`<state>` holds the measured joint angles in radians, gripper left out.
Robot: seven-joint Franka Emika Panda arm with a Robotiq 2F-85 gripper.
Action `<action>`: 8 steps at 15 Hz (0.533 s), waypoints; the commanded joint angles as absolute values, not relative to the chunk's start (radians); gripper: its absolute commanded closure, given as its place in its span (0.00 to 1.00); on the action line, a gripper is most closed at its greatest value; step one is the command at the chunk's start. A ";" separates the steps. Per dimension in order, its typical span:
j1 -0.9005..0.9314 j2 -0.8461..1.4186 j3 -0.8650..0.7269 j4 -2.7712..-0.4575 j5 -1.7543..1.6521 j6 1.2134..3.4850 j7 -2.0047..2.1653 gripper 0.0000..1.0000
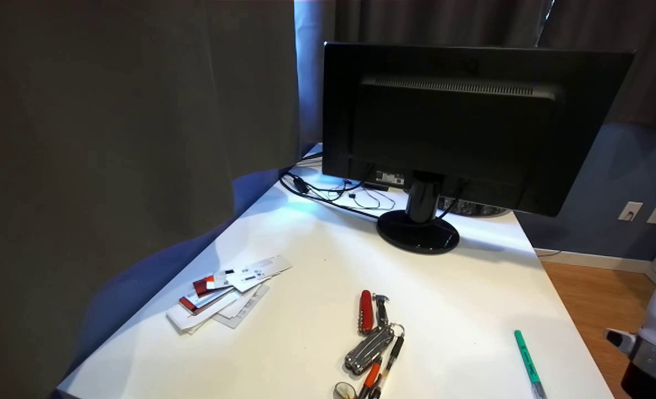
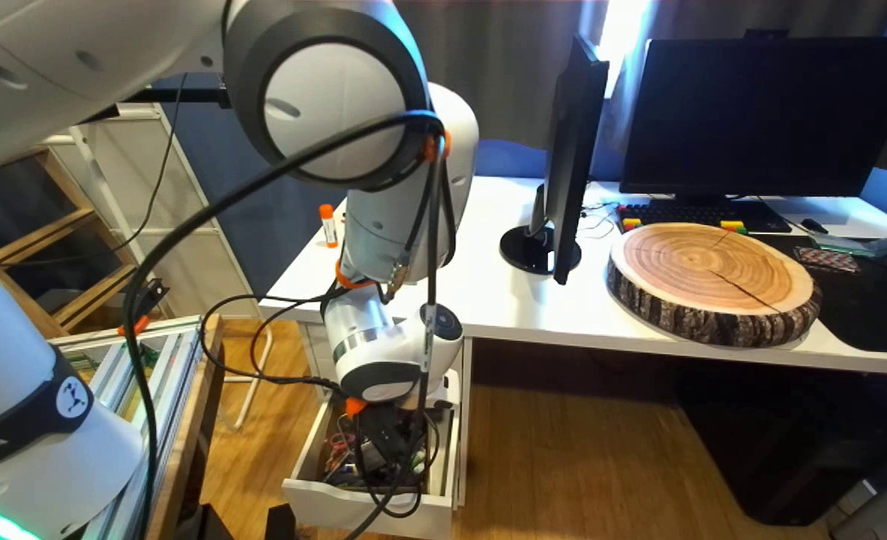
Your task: Remove the basket from the box in the drawer, put it on the desk and put the green pencil on the desk inside the basket
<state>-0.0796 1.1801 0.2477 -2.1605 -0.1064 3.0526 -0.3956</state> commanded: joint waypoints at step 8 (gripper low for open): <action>-0.089 1.299 0.231 -2.050 -0.189 3.105 -0.379 0.81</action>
<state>-0.0794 1.2699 0.2330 -2.0784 -0.1496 3.0806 -0.3956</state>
